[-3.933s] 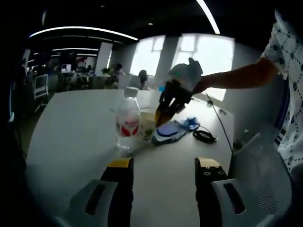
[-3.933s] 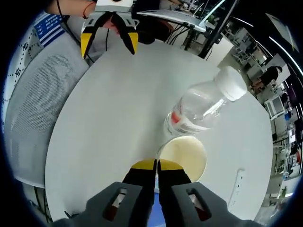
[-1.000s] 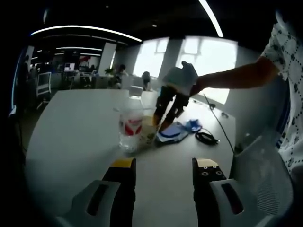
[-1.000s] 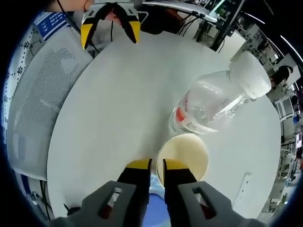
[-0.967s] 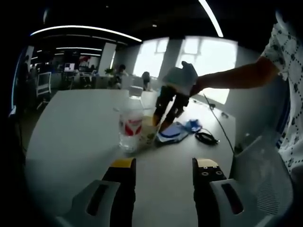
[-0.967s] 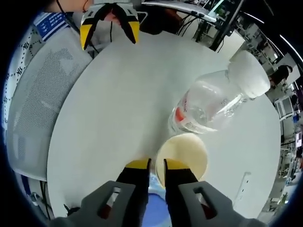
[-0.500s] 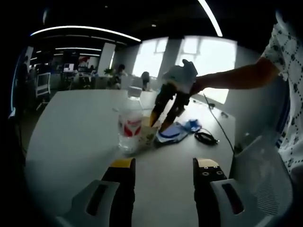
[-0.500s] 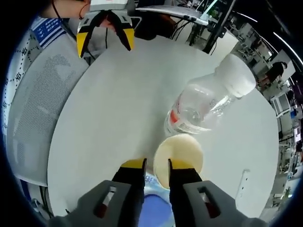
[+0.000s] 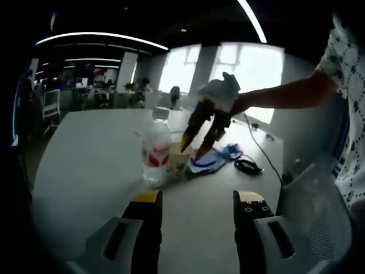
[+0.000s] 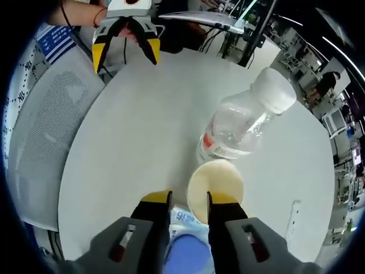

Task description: Arrange the tabletop items into an orderly group along one side of the table until the central work area is clear of visible clutter.

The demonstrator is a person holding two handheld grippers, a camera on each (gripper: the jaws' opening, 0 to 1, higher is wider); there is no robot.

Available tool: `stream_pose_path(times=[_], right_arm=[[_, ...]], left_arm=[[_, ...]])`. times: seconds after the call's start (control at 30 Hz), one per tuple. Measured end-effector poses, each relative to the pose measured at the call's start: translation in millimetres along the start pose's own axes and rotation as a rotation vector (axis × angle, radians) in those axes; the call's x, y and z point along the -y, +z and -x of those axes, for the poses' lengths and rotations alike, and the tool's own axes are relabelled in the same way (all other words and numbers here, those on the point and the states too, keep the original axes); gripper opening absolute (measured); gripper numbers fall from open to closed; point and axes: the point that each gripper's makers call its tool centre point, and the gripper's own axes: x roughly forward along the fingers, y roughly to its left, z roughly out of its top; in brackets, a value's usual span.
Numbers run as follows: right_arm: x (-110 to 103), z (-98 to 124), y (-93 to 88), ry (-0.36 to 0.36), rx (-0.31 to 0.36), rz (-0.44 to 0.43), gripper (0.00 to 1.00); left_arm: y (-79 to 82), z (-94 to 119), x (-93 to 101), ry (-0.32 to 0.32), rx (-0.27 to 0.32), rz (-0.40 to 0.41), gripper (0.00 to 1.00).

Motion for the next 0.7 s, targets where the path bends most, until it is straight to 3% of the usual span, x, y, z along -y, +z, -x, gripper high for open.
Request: stream_pose_path(times=[0.7], right_arm=[[-16, 35, 10.1, -0.093, 0.146, -0.113, 0.30]], left_arm=[[10.5, -8, 12.6, -0.024, -0.034, -0.028, 0.54]])
